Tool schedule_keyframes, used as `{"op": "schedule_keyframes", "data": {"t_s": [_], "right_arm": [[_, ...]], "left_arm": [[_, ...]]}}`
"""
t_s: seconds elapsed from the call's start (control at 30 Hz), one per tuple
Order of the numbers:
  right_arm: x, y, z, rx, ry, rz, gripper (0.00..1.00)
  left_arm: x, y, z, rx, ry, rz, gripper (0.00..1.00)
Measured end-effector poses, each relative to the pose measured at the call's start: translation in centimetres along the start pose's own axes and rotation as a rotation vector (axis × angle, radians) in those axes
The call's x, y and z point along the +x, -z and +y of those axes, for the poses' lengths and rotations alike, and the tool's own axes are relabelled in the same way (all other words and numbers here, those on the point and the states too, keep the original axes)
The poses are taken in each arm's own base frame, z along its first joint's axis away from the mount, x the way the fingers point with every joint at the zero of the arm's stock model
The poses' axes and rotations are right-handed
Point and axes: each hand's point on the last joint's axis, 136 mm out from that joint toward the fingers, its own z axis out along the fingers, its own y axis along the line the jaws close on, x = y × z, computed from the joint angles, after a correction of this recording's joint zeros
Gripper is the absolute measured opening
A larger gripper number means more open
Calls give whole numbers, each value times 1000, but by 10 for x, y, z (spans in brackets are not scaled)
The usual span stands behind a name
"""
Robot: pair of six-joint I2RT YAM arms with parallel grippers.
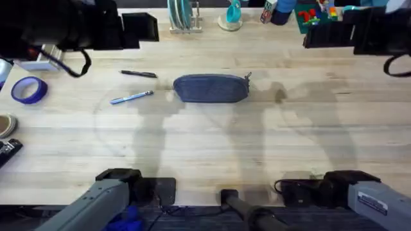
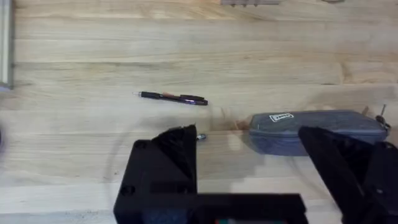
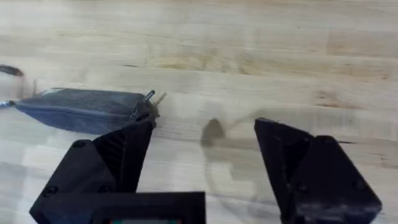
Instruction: Unzip the bag, pick up the pens from the table one at a time and place them inside, then zip the bag closed.
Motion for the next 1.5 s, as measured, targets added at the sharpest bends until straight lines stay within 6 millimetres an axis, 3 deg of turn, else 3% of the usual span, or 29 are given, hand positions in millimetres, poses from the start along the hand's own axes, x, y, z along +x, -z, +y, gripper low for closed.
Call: {"op": "schedule_keyframes", "data": {"t_s": [0.27,0.57,0.9,1.1,1.5], "right_arm": [[-1,-14,3,-9,9,41,996],[-2,-14,3,-10,11,38,996],[-2,-14,3,-10,11,40,996],[-2,-14,3,-10,11,41,996],[-2,-14,3,-10,11,41,996]], "left_arm": [[4,-26,1,1,5,82,993],[9,-42,2,-1,8,130,993],[13,-43,2,0,9,149,993],[36,-38,3,-5,16,248,993],[36,-38,3,-4,7,246,993]]}}
